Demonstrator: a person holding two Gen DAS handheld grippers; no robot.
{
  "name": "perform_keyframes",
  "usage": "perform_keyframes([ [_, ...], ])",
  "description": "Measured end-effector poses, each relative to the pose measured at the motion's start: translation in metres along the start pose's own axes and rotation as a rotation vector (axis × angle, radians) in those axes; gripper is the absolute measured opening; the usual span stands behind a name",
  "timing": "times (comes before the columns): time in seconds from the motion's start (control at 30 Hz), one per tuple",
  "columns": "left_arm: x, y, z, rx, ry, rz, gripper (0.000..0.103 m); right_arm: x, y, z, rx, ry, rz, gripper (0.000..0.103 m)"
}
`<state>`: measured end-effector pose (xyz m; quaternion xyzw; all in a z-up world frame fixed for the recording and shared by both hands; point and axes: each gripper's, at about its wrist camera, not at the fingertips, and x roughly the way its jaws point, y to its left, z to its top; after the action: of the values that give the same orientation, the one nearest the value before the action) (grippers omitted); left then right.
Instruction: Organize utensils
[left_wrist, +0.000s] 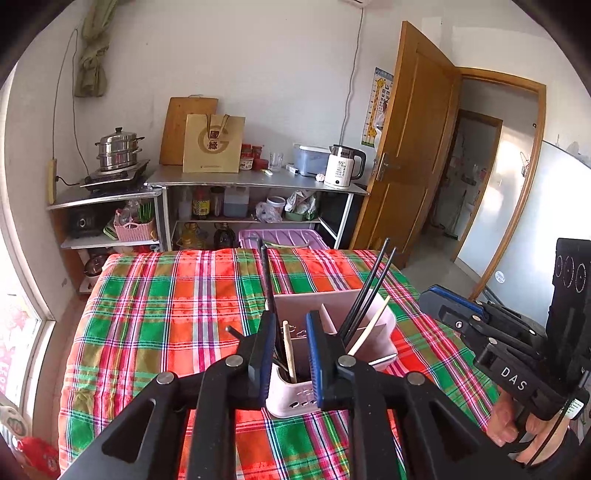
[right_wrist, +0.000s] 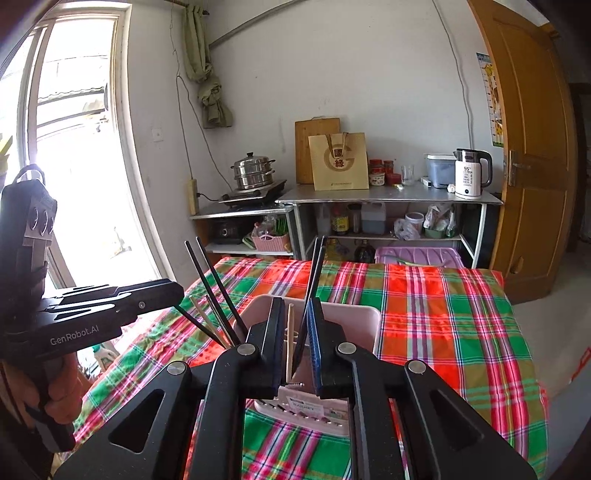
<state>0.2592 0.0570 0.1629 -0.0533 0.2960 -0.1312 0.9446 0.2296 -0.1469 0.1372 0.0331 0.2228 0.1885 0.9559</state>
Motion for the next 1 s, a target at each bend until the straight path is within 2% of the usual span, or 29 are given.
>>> perform_keyframes([
  [0.17,-0.029,-0.008,-0.013,0.004,-0.038,0.008,0.017,-0.027,-0.002,-0.009,0.015,-0.020,0.009,0.015],
  [0.27,-0.044,-0.013,-0.029,0.008,-0.053,0.016,0.017,-0.044,-0.003,-0.021,0.017,-0.025,0.015,0.029],
  [0.43,-0.060,-0.021,-0.068,0.001,-0.058,0.014,0.023,-0.065,0.001,-0.052,0.015,-0.015,0.014,0.029],
  [0.73,-0.072,-0.035,-0.134,0.013,-0.056,0.065,0.023,-0.085,0.015,-0.111,-0.007,0.019,-0.023,0.029],
  [1.0,-0.087,-0.048,-0.182,0.020,-0.071,0.092,0.023,-0.105,0.027,-0.150,-0.021,0.016,-0.061,0.029],
])
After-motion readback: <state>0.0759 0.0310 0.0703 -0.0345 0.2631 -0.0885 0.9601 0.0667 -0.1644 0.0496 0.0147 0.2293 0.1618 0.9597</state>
